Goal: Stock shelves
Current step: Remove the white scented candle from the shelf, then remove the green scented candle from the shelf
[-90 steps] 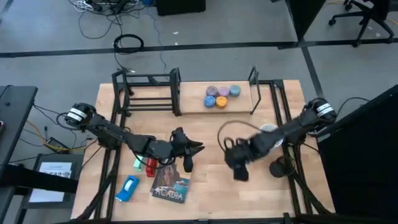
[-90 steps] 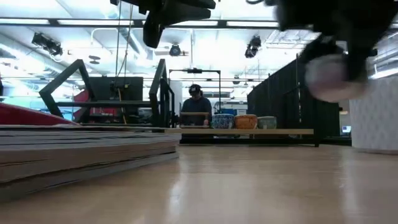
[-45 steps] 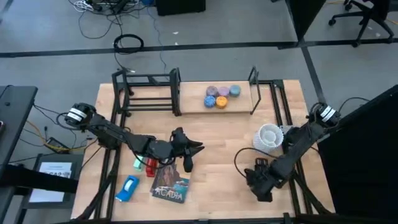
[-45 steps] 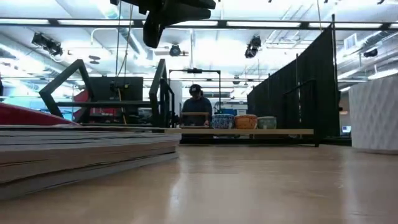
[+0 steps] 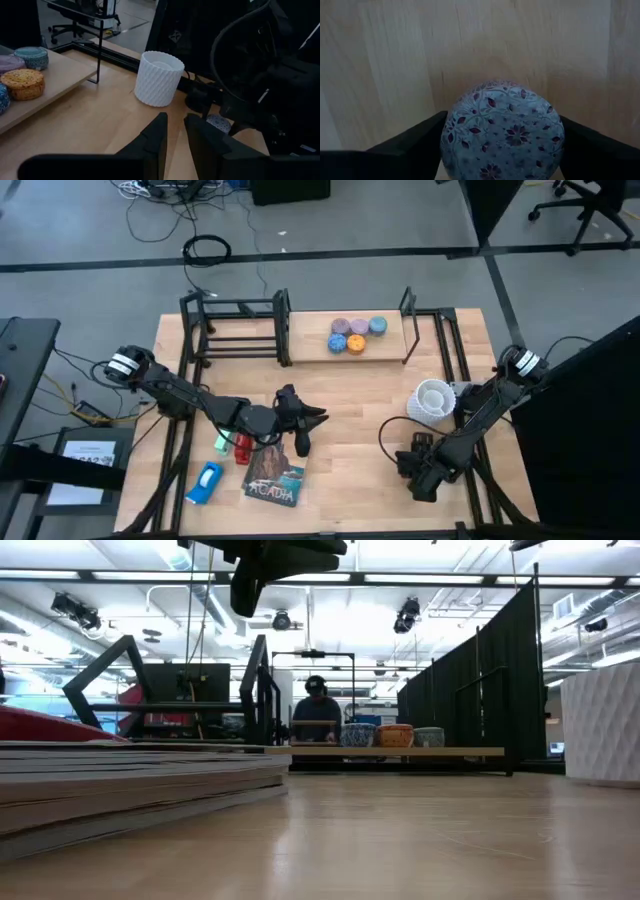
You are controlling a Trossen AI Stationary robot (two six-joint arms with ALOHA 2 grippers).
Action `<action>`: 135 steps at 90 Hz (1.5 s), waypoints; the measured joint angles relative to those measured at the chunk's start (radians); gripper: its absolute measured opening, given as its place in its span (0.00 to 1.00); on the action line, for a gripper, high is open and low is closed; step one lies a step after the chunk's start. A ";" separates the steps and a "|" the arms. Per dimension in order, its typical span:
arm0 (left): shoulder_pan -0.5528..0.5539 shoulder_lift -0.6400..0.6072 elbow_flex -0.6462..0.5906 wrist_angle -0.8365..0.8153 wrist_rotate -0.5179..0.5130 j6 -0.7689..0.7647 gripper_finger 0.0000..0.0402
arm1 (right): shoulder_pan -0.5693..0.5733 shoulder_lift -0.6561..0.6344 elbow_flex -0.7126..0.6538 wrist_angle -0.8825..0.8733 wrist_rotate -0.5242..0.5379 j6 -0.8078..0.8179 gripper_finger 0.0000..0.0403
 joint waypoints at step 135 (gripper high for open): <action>0.022 0.000 0.001 0.009 -0.001 0.081 0.13 | -1.637 0.200 0.501 -0.114 -0.143 -1.454 0.99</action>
